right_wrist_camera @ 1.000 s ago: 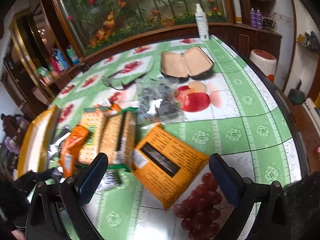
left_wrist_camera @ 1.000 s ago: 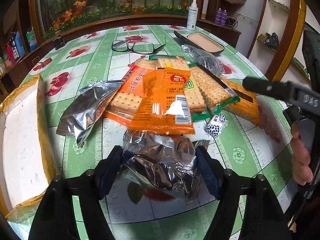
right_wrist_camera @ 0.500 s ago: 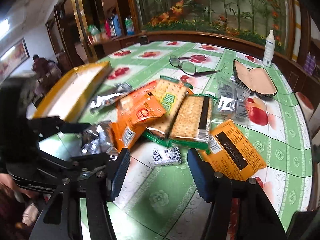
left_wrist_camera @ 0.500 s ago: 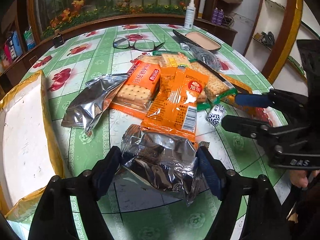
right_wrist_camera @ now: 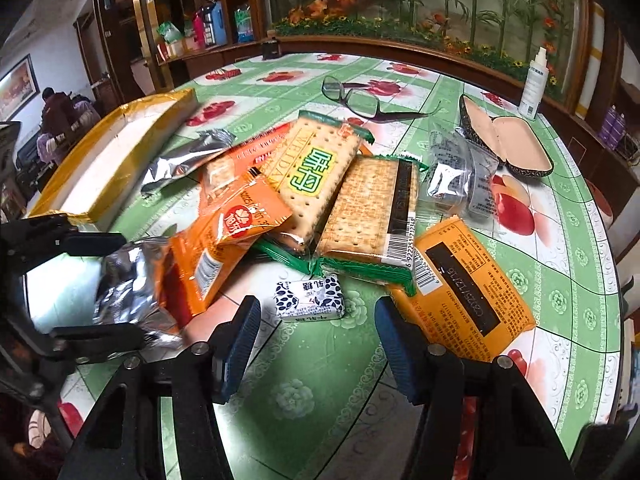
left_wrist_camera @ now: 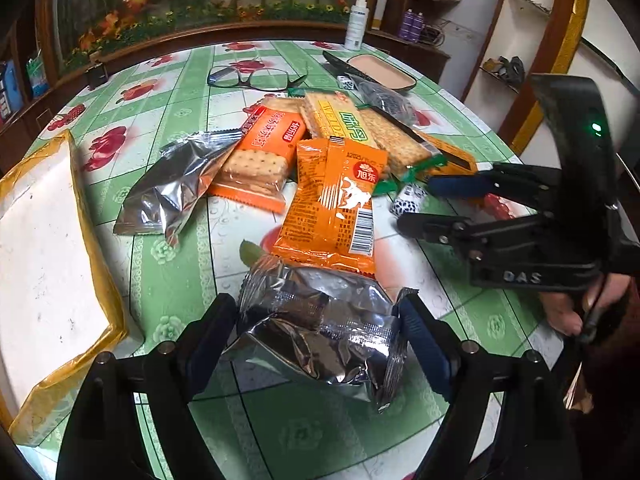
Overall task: Organize snacks
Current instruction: 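Grasp the white-and-blue milk candy with the right gripper while the left gripper lifts the foil bag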
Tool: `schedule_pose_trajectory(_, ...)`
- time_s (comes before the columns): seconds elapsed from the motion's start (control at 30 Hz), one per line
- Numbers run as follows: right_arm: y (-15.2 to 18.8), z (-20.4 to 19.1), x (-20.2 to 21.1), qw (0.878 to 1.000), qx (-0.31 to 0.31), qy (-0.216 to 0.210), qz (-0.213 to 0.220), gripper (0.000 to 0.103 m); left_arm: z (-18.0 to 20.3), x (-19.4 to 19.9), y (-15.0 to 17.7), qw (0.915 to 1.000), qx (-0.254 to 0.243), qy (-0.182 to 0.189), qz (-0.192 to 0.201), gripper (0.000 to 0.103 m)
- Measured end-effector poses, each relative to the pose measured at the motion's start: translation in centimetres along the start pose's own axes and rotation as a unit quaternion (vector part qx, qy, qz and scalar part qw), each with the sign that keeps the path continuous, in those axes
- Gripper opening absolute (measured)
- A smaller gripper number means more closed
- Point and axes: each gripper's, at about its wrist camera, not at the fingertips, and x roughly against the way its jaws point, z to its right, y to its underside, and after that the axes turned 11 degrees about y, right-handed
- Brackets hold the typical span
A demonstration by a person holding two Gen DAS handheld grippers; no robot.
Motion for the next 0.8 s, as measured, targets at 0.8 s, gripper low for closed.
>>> schedule_pose_trajectory(0.8,0.0,-0.9,-0.1,1.0,0.012,0.005,0.015,0.035,-0.7,-0.4,0.6,1.0,0.006,0.003,0.004,0.075)
